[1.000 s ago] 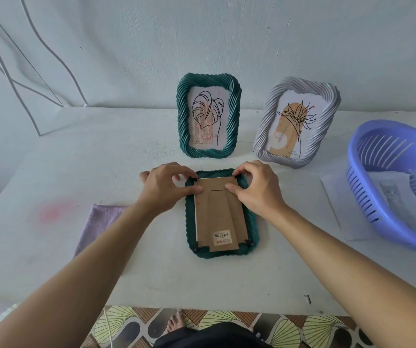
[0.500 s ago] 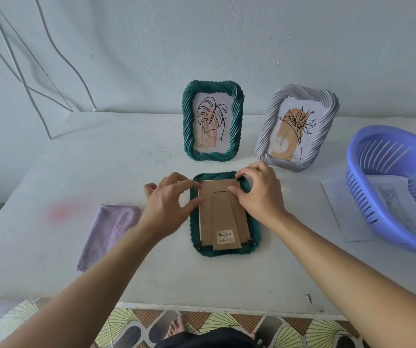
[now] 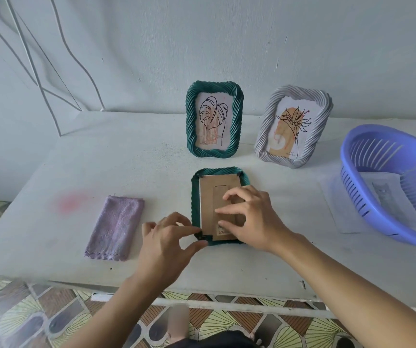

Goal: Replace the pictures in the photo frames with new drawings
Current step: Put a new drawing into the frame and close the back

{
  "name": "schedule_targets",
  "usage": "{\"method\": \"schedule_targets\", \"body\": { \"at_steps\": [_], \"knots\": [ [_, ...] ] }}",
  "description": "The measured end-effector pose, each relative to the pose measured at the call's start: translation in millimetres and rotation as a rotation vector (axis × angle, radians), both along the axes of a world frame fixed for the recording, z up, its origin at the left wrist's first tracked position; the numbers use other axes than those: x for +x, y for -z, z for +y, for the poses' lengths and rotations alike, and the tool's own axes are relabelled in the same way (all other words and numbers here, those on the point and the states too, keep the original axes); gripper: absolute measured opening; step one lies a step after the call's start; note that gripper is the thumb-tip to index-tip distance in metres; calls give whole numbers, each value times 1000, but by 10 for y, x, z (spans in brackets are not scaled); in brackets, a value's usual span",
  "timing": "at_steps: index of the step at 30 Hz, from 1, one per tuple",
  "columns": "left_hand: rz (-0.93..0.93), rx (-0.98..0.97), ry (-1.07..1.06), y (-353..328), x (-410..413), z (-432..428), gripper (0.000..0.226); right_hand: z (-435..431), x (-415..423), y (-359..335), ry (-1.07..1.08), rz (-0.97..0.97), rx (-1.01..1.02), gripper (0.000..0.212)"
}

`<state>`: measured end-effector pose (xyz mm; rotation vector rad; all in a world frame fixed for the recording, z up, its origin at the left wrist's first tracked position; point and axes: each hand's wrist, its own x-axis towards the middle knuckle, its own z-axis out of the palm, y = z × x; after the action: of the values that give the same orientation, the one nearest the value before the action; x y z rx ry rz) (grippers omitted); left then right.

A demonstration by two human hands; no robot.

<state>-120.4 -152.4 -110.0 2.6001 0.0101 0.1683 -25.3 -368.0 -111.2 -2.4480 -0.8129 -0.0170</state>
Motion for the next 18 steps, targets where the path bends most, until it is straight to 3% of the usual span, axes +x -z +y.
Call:
{"method": "schedule_targets", "body": {
  "at_steps": [5,11,18],
  "knots": [
    [2,-156,-71,32,-35,-51,40,-17,-50,65,33,23,22,28],
    [18,-322,-148,86,-46,-110,18,18,-124,143,73,-21,32,29],
    [87,-445,-197,102,29,-69,20,34,-149,158,81,-29,30,30]
  ]
}}
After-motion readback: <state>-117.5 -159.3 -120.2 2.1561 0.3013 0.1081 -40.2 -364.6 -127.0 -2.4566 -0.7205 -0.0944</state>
